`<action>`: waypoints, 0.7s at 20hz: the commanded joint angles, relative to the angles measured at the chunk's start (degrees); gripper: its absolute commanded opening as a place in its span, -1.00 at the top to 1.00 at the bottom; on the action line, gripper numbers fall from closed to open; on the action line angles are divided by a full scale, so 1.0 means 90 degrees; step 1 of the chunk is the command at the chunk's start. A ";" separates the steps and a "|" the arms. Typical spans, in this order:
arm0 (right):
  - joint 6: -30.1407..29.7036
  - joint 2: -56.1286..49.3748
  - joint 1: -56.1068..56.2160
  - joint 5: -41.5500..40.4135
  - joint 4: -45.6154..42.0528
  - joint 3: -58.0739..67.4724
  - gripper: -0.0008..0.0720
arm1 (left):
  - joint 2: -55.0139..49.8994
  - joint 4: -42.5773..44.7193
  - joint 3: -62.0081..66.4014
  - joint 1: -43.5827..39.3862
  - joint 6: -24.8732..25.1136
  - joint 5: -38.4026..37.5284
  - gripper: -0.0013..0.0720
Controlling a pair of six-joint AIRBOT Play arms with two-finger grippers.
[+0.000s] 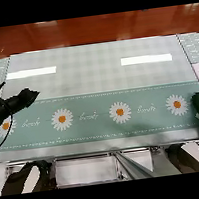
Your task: Fold the shirts.
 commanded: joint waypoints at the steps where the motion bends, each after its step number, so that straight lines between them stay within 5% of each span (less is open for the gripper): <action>1: 0.0063 0.0114 -0.0056 -0.0029 -0.0862 -0.0668 -0.15 | -0.0039 0.0002 -0.0002 -0.0007 0.0019 0.0403 0.90; 4: 0.0262 0.0114 -0.0056 -0.0561 -0.0075 -0.0556 0.03 | -0.0352 -0.0002 0.0158 -0.0007 0.0194 0.0821 0.90; 6: 0.0233 0.0114 0.0024 -0.1739 0.2263 -0.0265 0.90 | -0.0690 -0.0002 0.0794 -0.0007 0.0221 0.0590 0.90; 9: -0.0398 -0.0022 0.1435 -0.3973 0.5282 0.0211 0.90 | -0.1188 -0.0005 0.2297 -0.0080 0.0211 0.0100 0.90; 12: -0.0729 -0.0597 0.4884 -0.4979 0.4308 0.0945 0.90 | -0.1780 0.0182 0.3725 -0.0765 0.0214 -0.0432 0.90; 14: -0.0216 -0.1200 0.7099 -0.5076 0.2730 0.0991 0.90 | -0.2312 0.1933 0.4352 -0.1700 -0.0291 -0.0483 0.90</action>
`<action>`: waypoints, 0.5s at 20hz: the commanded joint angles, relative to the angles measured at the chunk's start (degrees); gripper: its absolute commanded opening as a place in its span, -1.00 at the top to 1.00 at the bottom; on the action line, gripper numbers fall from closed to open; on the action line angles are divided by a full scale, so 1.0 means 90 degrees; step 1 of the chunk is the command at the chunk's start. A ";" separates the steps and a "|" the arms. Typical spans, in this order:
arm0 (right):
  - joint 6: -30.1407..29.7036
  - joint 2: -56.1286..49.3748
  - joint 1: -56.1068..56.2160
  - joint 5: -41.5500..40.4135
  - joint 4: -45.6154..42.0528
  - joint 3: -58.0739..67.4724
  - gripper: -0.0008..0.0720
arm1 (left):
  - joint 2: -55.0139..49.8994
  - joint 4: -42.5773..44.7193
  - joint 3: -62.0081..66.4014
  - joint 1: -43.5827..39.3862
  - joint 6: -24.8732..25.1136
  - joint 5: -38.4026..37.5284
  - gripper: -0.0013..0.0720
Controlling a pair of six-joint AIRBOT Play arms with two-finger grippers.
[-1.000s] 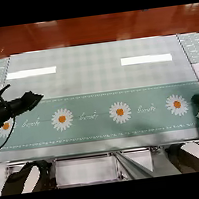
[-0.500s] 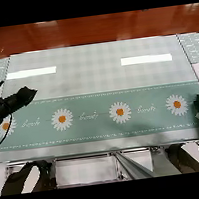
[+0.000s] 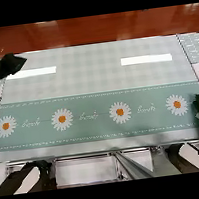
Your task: Fold the shirts.
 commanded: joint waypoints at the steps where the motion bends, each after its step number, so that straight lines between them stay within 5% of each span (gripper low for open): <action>1: 0.0568 -0.0962 0.3517 -0.0639 -0.1889 0.0308 0.90 | -0.0925 0.2798 0.1222 -0.1328 -0.1241 -0.0544 0.90; 4: 0.1178 -0.1836 0.4677 0.0517 -0.3657 0.0165 0.90 | -0.1496 0.4699 0.1253 -0.1836 -0.2786 -0.1600 0.90; 10: 0.1515 -0.2084 0.4736 0.0359 -0.3269 -0.0034 0.90 | -0.1749 0.4685 0.1222 -0.1817 -0.2798 -0.1671 0.90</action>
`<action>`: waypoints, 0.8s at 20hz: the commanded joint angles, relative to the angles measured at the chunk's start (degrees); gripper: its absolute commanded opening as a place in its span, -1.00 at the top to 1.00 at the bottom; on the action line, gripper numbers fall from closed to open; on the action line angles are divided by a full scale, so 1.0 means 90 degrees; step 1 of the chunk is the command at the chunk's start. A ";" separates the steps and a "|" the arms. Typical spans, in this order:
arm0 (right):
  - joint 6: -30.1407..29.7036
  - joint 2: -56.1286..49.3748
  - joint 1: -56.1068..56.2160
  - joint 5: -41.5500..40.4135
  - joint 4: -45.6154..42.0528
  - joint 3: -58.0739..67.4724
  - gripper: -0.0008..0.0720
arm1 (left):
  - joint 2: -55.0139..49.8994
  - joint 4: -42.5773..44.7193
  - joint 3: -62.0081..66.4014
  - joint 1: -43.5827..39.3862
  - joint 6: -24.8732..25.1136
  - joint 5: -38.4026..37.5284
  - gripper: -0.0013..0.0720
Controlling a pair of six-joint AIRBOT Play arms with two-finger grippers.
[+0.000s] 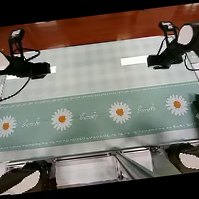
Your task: Fold the shirts.
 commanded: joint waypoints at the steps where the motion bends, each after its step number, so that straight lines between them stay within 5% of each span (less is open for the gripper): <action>1: 0.0192 -0.0153 0.0236 0.0000 -0.0228 -0.0041 0.90 | -0.0172 0.0410 0.0046 -0.0085 -0.0272 -0.0187 0.90; 16: 0.0192 -0.0153 0.0236 -0.0002 -0.0228 -0.0041 0.90 | -0.0223 0.0408 0.0046 -0.0087 -0.0272 -0.0165 0.90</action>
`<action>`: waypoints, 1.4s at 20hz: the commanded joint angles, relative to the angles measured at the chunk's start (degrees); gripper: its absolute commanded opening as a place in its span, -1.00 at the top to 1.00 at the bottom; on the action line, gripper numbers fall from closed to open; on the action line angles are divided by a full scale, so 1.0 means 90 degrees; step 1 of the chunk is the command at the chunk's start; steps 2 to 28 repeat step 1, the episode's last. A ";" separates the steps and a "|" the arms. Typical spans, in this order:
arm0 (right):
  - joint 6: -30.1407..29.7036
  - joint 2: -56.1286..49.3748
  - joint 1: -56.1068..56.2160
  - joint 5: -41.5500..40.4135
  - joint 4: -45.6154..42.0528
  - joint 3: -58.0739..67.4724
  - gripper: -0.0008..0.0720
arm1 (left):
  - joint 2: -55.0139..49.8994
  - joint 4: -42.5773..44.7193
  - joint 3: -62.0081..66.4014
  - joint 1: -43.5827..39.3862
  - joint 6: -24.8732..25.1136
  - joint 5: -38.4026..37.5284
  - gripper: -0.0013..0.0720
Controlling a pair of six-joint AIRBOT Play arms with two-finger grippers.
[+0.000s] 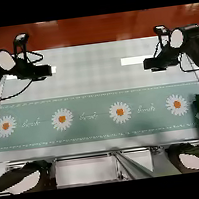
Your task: Fold the shirts.
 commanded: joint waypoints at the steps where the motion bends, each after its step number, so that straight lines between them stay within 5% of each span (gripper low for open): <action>1: 0.0007 0.0000 0.0002 0.0002 0.0005 -0.0002 0.90 | -0.0005 0.0005 0.0005 0.0000 0.0005 -0.0005 0.90; 28: 0.0007 0.0000 0.0002 0.0002 0.0005 -0.0002 0.90 | -0.0005 0.0005 0.0005 0.0000 0.0005 -0.0005 0.90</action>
